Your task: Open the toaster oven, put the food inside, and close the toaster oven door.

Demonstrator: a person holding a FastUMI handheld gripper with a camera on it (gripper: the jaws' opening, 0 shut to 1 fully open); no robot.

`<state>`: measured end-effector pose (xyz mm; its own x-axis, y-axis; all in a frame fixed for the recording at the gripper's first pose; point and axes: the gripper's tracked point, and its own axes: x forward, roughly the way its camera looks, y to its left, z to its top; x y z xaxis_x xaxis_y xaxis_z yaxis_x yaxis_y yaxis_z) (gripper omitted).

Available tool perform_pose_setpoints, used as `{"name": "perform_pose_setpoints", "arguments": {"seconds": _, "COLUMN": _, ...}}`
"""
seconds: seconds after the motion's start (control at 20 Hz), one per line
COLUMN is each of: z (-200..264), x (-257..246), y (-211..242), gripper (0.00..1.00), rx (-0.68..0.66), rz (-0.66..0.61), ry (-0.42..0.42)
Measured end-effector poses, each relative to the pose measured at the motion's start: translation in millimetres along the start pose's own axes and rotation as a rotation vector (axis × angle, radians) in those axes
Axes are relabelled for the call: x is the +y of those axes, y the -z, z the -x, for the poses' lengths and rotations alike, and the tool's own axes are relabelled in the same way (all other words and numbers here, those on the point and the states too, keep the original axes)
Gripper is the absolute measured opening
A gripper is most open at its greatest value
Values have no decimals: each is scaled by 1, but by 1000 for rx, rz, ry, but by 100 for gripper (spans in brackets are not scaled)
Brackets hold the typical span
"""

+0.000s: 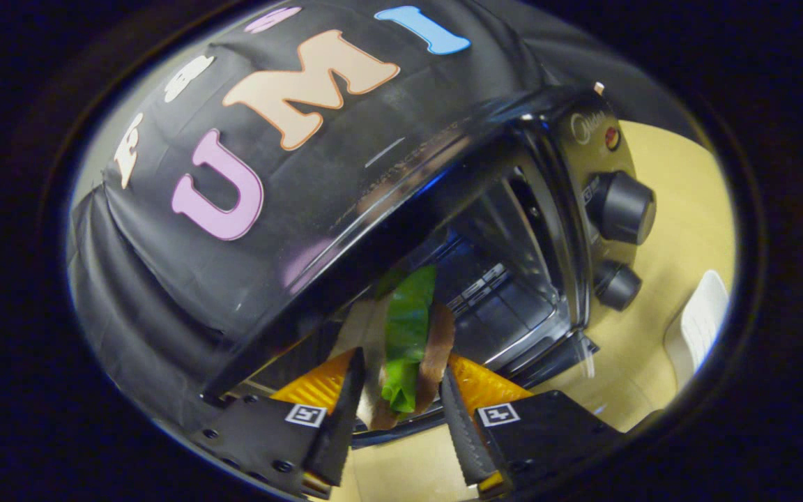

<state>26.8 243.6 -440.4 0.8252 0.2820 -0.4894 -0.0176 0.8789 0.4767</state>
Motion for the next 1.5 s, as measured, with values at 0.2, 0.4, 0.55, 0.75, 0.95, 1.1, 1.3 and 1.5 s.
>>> {"name": "perform_pose_setpoints", "arguments": {"seconds": 0.2, "z": 11, "x": -17, "y": -19, "gripper": 86, "rx": -70, "rz": 59, "ry": 85}}
{"name": "perform_pose_setpoints", "arguments": {"seconds": 0.4, "z": 36, "x": -23, "y": -30, "gripper": 99, "rx": -90, "rz": 88, "ry": 90}}
{"name": "perform_pose_setpoints", "arguments": {"seconds": 0.55, "z": 65, "x": -28, "y": -38, "gripper": 99, "rx": -109, "rz": 102, "ry": 83}}
{"name": "perform_pose_setpoints", "arguments": {"seconds": 0.75, "z": 109, "x": -40, "y": -38, "gripper": 99, "rx": -108, "rz": 133, "ry": 94}}
{"name": "perform_pose_setpoints", "arguments": {"seconds": 0.95, "z": 148, "x": -60, "y": -18, "gripper": 99, "rx": -61, "rz": 169, "ry": 128}}
{"name": "perform_pose_setpoints", "arguments": {"seconds": 1.1, "z": 173, "x": -74, "y": 3, "gripper": 99, "rx": -7, "rz": 288, "ry": 170}}
{"name": "perform_pose_setpoints", "arguments": {"seconds": 1.3, "z": 189, "x": -76, "y": 50, "gripper": 99, "rx": 142, "rz": 401, "ry": 160}}
{"name": "perform_pose_setpoints", "arguments": {"seconds": 1.5, "z": 184, "x": -84, "y": 99, "gripper": 98, "rx": 292, "rz": 477, "ry": 153}}
